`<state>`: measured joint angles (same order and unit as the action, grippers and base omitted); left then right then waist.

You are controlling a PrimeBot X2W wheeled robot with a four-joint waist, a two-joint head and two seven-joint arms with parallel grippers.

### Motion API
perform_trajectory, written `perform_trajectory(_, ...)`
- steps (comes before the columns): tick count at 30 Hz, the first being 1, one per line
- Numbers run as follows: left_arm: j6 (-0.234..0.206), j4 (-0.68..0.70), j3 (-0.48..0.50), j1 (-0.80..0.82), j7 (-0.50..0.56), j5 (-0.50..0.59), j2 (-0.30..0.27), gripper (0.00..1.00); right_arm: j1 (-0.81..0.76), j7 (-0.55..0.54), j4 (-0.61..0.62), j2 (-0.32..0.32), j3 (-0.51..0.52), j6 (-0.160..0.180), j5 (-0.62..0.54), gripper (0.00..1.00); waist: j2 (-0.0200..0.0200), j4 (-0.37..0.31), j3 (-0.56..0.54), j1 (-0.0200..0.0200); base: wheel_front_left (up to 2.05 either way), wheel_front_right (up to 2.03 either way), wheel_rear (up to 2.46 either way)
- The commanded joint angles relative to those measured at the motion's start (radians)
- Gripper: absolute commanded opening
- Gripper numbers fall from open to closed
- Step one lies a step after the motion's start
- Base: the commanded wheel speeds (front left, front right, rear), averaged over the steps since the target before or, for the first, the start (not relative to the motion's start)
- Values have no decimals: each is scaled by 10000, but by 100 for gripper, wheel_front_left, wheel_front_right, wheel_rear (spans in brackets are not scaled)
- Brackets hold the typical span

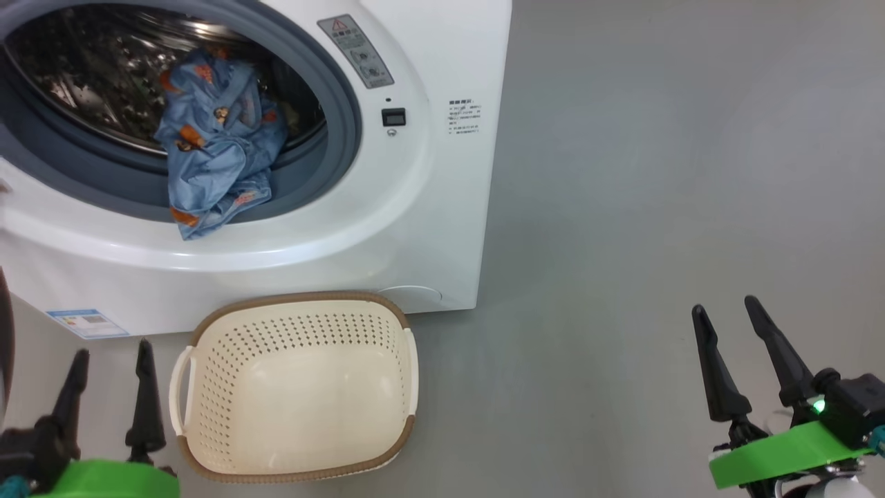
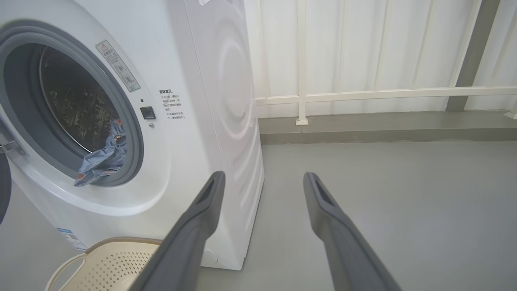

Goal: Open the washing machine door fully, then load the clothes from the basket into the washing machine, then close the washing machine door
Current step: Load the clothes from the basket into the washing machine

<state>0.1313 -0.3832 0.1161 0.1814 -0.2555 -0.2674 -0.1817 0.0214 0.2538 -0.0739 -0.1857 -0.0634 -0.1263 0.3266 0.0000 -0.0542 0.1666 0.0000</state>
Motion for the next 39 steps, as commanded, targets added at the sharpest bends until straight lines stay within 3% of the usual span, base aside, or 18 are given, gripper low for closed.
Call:
perform_trajectory(1, -7, 484, 458, -219, -62, 125, -123, 100, -198, 80, 240, -174, -175, -44, 184, 100, 0, 51, -122, 0, 0, 0, 0)
perform_trajectory(10, -6, 1229, 858, -1246, -63, 345, 224, 100, -333, 80, 264, -194, -153, -44, 203, 100, 0, 56, -253, 0, 0, 0, 0)
perform_trajectory(24, -6, 1125, 897, -1262, -63, 356, 218, 100, -365, 80, 296, -154, -166, -44, 211, 100, 0, -16, -207, 0, 0, 0, 0)
perform_trajectory(30, -6, 716, 704, -933, -63, 272, 26, 100, -303, 80, 321, -79, -210, -44, 191, 100, 0, -95, -2, 0, 0, 0, 0)
perform_trajectory(39, -6, -435, -333, 616, 26, 175, -817, 100, -102, 80, 363, 26, -242, -44, 134, 100, 0, -146, 554, 0, 0, 0, 0)
